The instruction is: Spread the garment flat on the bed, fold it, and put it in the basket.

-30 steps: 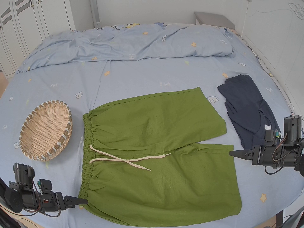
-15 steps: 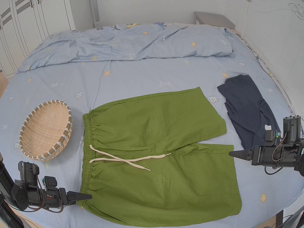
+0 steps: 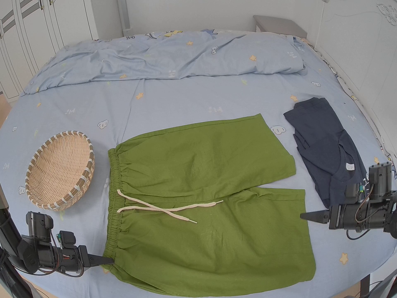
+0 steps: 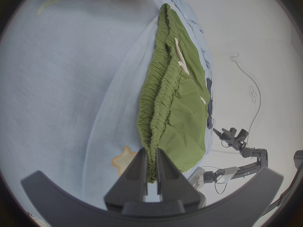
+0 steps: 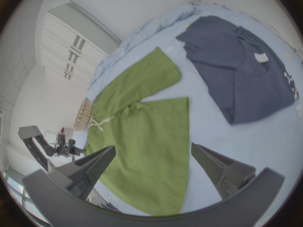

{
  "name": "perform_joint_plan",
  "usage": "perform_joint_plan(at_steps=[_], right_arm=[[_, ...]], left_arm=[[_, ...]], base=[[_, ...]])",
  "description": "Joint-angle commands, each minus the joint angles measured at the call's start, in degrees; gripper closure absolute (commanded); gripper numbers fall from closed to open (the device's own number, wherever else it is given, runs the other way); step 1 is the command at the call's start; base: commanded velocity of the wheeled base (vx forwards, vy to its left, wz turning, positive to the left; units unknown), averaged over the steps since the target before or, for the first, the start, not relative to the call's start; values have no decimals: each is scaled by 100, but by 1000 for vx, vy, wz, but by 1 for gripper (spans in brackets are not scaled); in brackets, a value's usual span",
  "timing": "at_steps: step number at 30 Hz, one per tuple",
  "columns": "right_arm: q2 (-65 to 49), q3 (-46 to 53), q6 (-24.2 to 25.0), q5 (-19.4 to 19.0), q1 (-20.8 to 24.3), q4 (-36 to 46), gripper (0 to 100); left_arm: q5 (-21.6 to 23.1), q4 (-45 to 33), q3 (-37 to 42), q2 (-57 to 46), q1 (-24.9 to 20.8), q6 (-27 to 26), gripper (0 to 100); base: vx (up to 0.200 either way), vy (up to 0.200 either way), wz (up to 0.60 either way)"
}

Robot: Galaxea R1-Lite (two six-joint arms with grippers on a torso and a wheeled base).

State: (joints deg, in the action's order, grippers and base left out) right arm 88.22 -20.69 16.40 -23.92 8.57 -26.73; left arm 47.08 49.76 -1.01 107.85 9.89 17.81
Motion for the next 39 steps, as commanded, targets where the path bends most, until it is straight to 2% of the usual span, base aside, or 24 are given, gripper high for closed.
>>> perform_joint_plan(at_steps=[1, 2, 3, 7, 11, 12, 14, 21, 31, 39], right_arm=[[-33, 557, -110, -25, -110, 10, 0], [-33, 557, -110, -25, -110, 10, 0], [-24, 1278, -690, -25, -154, 28, 0], [-33, 1990, -1306, -69, -215, 19, 0], [-24, 2069, -1358, -245, -180, 204, 0], [11, 2069, -1385, -491, -215, 397, 0], [37, 2069, -1385, -728, -215, 450, 0], [520, 2060, -1385, -1238, -215, 379, 0], [1707, 2069, -1376, -1467, -259, -746, 0], [1953, 2069, -1385, -1634, -198, -1036, 0]], left_arm=[[-6, -63, 101, 17, 136, -14, 100], [-6, -63, 101, 17, 136, -14, 100], [29, -133, 101, -10, 347, -58, 100], [179, -160, 101, -71, 479, -67, 100], [196, -239, 101, -89, 470, -76, 100], [196, -256, 101, -89, 462, -85, 100], [196, -256, 101, -98, 453, -85, 100], [205, -256, 101, -115, 453, -85, 100], [205, -265, 101, -124, 426, -85, 100], [205, -265, 101, -115, 391, -85, 100]], base=[[0, 0, 0], [0, 0, 0], [0, 0, 0], [0, 0, 0], [0, 0, 0], [0, 0, 0], [0, 0, 0], [0, 0, 0], [0, 0, 0], [0, 0, 0]])
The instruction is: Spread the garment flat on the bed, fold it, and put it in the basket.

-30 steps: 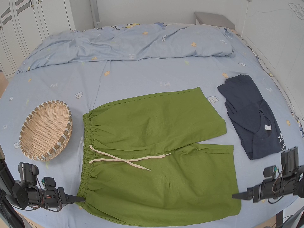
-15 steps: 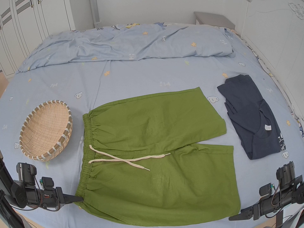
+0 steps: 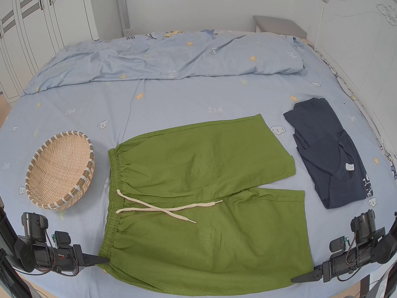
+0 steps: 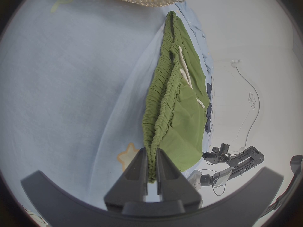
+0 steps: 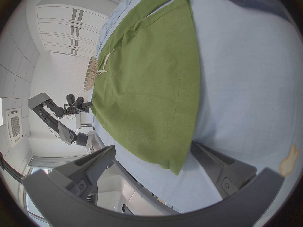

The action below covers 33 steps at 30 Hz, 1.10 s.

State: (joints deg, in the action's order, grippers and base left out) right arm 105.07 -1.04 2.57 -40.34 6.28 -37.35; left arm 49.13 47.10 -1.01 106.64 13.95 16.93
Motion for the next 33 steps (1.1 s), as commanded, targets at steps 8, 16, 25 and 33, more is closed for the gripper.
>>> perform_joint_plan(at_steps=[8, 16, 25, 33], right_arm=[[260, 104, -46, -88, 146, 88, 0], [189, 104, -2, -334, 348, 228, 0], [163, 104, -2, -255, 269, 422, 100], [49, 104, -46, -9, 40, 685, 100]], left_arm=[[0, 0, 101, -3, -15, 3, 100], [0, -8, 101, -3, -15, 3, 100], [0, -8, 101, -12, 29, 3, 100], [0, -140, 101, -161, 20, 12, 100]], base=[[0, 0, 0], [0, 0, 0], [0, 0, 0], [0, 0, 0]])
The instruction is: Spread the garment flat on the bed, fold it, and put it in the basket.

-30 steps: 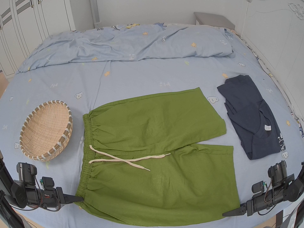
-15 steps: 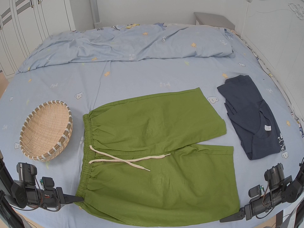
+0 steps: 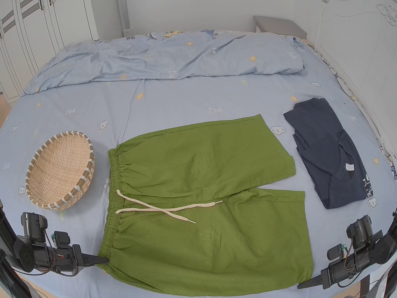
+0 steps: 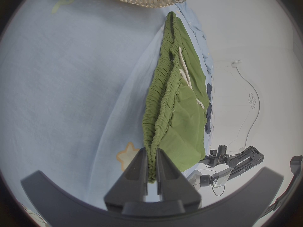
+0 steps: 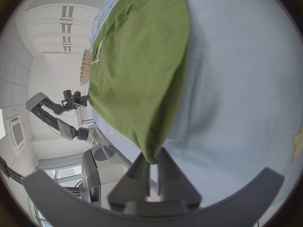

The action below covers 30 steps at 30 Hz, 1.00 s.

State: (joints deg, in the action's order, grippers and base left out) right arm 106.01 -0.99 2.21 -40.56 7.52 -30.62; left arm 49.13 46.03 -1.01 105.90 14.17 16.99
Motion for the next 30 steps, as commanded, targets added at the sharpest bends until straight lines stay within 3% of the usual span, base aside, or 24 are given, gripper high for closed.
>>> perform_joint_plan(at_steps=[1, 11, 17, 20, 23, 25, 26, 30], right_arm=[[-45, 99, -10, 13, -93, 39, 100], [-335, 99, -19, 22, -119, 364, 100], [-1188, 99, -62, 13, -348, 716, 100], [-1619, -42, -19, 13, -374, 803, 100], [-2023, -499, 25, 13, -383, 1287, 100], [-2023, -499, 25, 13, -383, 1287, 100], [-2392, -1132, 25, -31, -374, 2157, 100], [-2656, -2160, 17, -66, -480, 3247, 100]], left_arm=[[0, -59, 101, -105, -10, 6, 100], [0, -138, 101, -166, -10, -3, 100], [0, -428, 101, -614, -45, 58, 100], [0, -455, 92, -1019, -81, 252, 100], [-70, -464, -162, -1502, -274, 1008, 100], [-70, -464, -162, -1502, -274, 1008, 100], [-158, -587, -532, -1836, -450, 1702, 100], [-395, -1307, -1147, -2082, -722, 1825, 100]], base=[[0, 0, 0], [0, 0, 0], [0, 0, 0], [0, 0, 0], [0, 0, 0], [0, 0, 0], [0, 0, 0], [0, 0, 0]])
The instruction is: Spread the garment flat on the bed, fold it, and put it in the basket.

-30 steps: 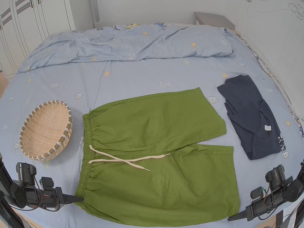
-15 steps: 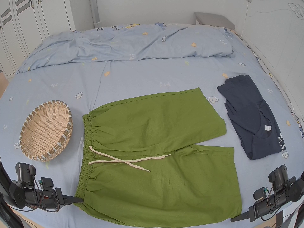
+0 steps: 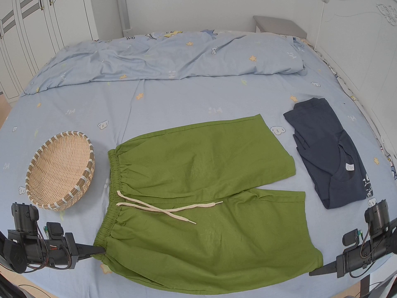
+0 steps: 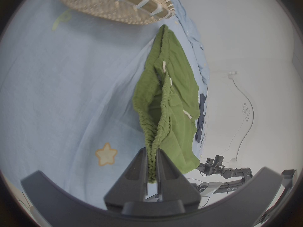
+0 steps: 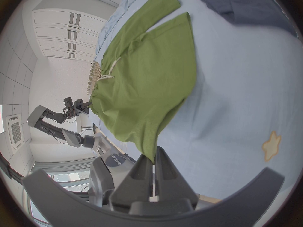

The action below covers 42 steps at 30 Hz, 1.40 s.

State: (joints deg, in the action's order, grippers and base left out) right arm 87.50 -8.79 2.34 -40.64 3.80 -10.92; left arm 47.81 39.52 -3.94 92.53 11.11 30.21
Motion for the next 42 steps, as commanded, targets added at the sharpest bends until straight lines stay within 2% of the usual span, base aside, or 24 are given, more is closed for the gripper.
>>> perform_joint_plan(at_steps=[1, 5, 11, 15, 20, 26, 31, 37, 42], right_arm=[[-814, -1652, 3, -58, -117, 1479, 100], [-761, -2610, 21, -58, -117, 1954, 100], [-533, -3691, 161, -58, -82, 2332, 100], [-102, -4764, 320, 4, -38, 2648, 100], [461, -5871, 320, 13, -2, 3272, 100], [1076, -6803, 328, 21, 33, 3413, 100], [1331, -7233, 381, 30, 42, 3413, 100], [1744, -8183, 557, 294, 182, 3650, 100], [1858, -8684, 566, 303, 261, 3711, 100]], left_arm=[[-369, -946, -1074, -771, -460, 504, 100], [-800, -1799, -1962, -745, -574, 504, 100], [-817, -2388, -2832, -736, -574, 521, 100], [-817, -3012, -3640, -376, -592, 565, 100], [-826, -3100, -4256, -51, -574, 635, 100], [-852, -3100, -4968, 407, -627, 1145, 100], [-905, -3100, -5205, 591, -662, 1154, 100], [-932, -3328, -5574, 688, -601, 1136, 100], [-932, -3328, -5688, 688, -487, 1128, 100]], base=[[0, 0, 0], [0, 0, 0], [0, 0, 0], [0, 0, 0], [0, 0, 0], [0, 0, 0], [0, 0, 0], [0, 0, 0], [0, 0, 0]])
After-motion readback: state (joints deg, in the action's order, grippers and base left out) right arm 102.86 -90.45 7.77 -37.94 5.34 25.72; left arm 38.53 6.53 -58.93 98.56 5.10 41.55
